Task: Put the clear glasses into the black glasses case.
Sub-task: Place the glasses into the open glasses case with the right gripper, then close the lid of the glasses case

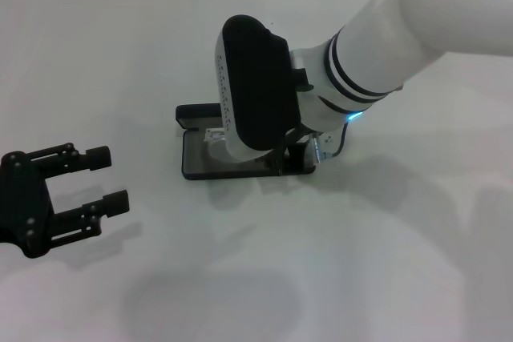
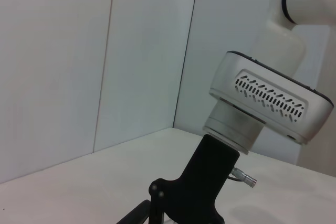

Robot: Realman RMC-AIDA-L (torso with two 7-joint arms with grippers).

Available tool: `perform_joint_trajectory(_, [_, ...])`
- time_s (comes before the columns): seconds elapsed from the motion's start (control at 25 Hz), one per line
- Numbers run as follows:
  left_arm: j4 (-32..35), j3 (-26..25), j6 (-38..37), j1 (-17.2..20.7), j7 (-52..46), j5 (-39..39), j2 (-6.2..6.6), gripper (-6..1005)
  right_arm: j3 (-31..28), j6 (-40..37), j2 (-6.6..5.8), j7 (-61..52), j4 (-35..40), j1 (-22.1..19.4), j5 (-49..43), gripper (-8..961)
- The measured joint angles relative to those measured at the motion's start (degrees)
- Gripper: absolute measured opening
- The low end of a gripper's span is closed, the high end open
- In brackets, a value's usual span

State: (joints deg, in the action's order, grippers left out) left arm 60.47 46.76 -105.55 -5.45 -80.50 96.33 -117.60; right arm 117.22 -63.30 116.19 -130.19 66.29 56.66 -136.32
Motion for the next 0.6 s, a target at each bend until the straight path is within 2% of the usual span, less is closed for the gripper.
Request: perform_joint_trajectory(0.6, [-0.06,0.0,0.0,0.05,0.07,0.61,0.0,656,-0.1,0.73,0.0,-0.05,0.61,-0.49,-0.42,197])
